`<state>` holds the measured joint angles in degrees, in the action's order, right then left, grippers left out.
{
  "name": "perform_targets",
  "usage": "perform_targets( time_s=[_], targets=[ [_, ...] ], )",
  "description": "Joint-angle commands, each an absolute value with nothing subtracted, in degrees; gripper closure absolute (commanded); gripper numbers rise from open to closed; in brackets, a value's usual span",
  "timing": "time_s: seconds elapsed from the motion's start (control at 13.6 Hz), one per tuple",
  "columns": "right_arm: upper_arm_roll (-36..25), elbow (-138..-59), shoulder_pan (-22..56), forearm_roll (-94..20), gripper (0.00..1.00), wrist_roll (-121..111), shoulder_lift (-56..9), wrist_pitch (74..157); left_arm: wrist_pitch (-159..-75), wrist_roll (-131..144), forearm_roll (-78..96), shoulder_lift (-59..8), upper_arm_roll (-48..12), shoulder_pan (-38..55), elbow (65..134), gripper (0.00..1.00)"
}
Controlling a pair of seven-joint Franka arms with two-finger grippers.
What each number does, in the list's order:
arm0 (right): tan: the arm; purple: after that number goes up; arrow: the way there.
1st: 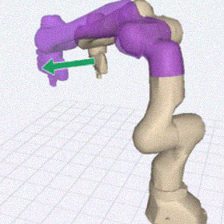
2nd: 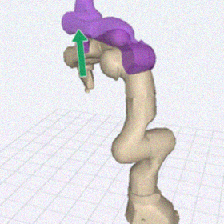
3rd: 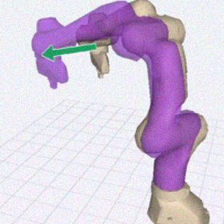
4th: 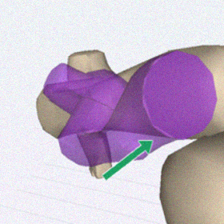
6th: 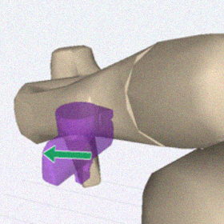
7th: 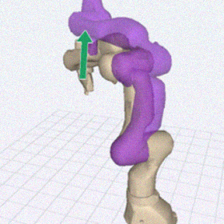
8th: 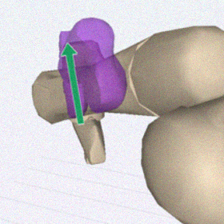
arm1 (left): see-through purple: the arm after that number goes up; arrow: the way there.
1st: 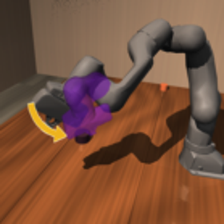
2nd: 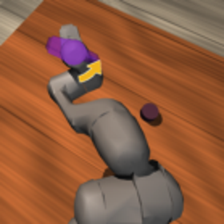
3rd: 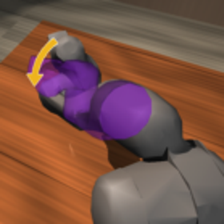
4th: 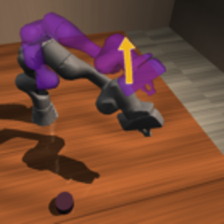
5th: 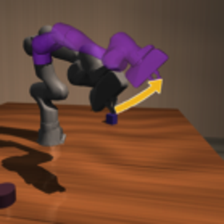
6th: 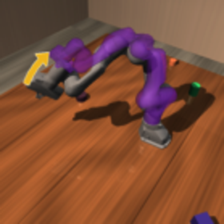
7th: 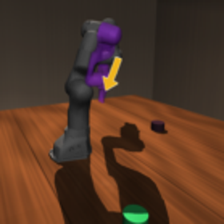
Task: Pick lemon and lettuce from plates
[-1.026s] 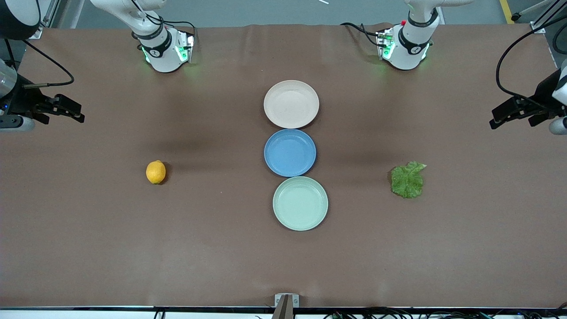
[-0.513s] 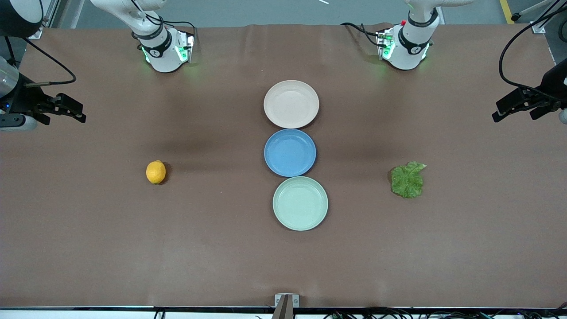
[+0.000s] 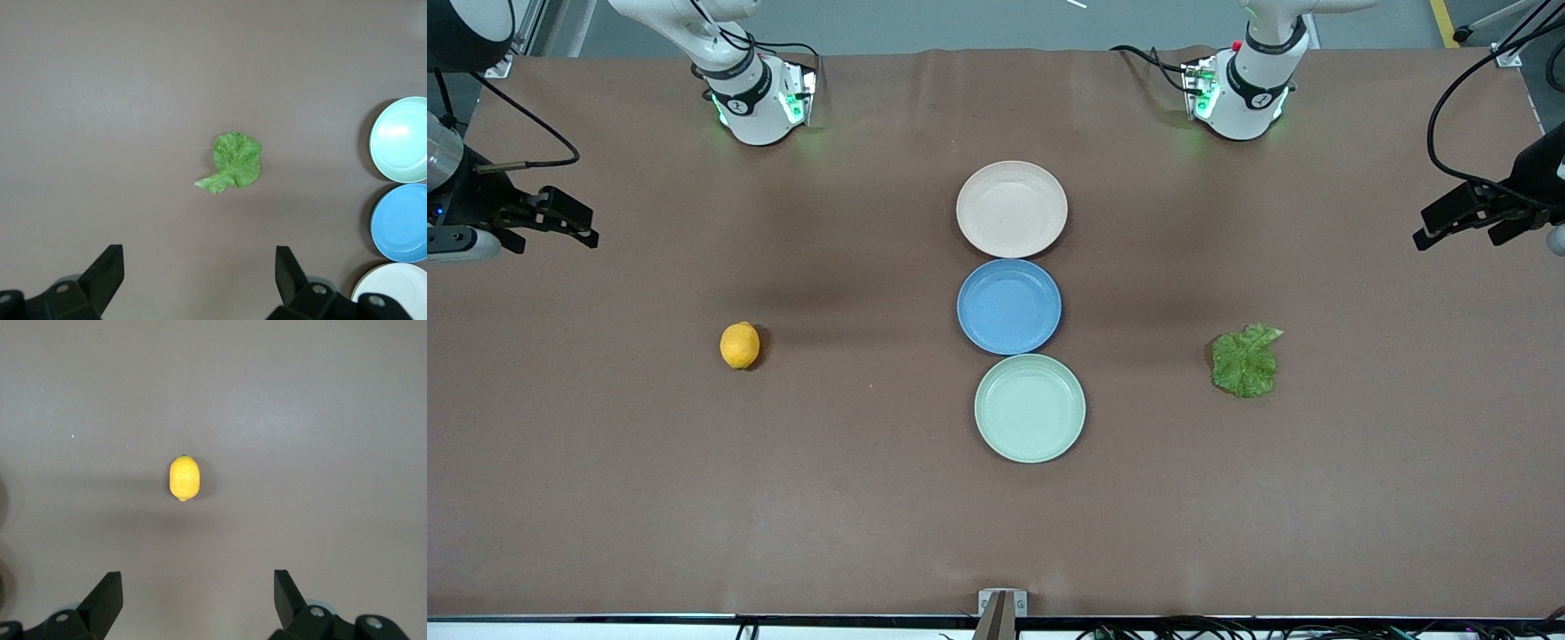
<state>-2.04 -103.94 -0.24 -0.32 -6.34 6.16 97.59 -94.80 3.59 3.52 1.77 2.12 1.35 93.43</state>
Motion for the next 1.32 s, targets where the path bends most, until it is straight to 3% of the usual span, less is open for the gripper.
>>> perform_targets(
  time_s=[0.0, 1.25],
  targets=[
    [-1.9, -104.0, 0.0, 0.2, 0.0, -7.1, 6.8, 98.0, -94.1, 2.5, 4.0, -0.8, 2.5, 2.1, 88.8, 0.0],
    [-2.8, -105.4, -0.4, -2.5, 0.0, -4.0, 6.9, 96.8, -91.5, 1.6, 0.3, 0.2, 0.1, 1.7, 86.5, 0.0]
  ],
)
